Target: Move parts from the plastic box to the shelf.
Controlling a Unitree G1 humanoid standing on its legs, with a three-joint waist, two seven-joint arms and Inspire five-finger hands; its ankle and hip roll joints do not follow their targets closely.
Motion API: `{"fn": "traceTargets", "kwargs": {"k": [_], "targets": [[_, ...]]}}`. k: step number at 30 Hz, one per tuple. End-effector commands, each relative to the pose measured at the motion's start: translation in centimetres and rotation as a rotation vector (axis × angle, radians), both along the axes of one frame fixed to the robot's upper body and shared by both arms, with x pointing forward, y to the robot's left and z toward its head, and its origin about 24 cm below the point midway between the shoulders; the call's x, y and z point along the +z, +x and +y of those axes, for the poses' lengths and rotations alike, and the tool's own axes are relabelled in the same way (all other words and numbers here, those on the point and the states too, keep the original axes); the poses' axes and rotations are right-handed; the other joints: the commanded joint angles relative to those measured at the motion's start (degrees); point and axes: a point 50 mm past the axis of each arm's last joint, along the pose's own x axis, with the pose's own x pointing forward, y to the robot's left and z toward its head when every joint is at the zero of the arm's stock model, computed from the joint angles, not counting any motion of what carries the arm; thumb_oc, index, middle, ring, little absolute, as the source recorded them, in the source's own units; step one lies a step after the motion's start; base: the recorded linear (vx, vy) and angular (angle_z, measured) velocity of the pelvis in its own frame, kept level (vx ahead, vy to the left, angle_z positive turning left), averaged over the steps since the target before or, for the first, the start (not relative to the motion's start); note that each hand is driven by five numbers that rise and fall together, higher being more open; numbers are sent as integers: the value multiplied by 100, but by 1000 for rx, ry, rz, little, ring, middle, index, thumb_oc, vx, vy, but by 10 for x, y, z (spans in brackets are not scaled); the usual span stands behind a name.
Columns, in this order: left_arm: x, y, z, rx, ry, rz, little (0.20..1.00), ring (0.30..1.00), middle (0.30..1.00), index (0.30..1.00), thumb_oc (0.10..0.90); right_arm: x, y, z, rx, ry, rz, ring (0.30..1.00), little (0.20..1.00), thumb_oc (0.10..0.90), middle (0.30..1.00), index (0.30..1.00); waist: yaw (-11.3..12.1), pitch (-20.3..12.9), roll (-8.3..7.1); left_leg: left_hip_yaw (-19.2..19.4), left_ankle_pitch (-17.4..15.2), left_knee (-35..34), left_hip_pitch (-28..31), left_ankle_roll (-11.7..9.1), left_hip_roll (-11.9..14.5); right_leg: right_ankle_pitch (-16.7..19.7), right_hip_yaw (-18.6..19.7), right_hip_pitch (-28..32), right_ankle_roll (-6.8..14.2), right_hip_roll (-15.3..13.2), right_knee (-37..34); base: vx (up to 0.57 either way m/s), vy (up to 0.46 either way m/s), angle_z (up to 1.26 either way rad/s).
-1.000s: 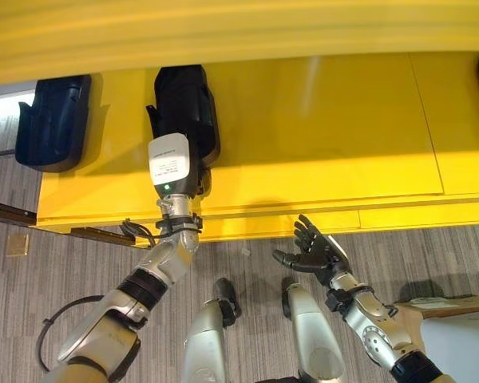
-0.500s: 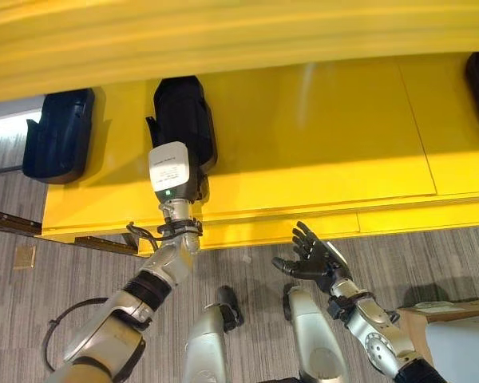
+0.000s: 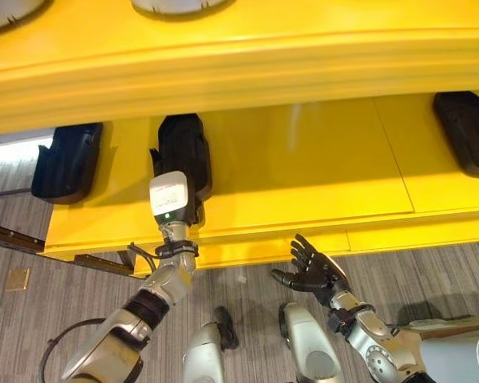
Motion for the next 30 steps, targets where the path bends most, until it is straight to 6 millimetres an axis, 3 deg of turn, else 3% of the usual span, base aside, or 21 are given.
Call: {"fn": "traceTargets", "kwargs": {"k": [1,12,30], "targets": [[10,-3,-11,-53,72,-74,1000,1000,1000,1000,900,32,6,18,56,104,-172,1000,1000,900,1000,1000,-100,-360,124,-392,-19,-545,324,152,-156,38,-469,301,37,-59,-178,83,-15,3],[-9,-11,-8,-23,-3,24,1000,1000,1000,1000,900,25,-3,21,94,103,-123,1000,1000,900,1000,1000,-168,-659,242,-380,52,-899,828,89,-200,13,-519,788,52,-72,-445,90,-2,3],[2,8,3,84,12,18,1000,1000,1000,1000,900,5,-25,5,146,-6,13,1000,1000,900,1000,1000,-644,-817,260,-171,121,-1083,1303,66,-220,-24,-362,1073,76,-93,-375,94,27,-5]]}}
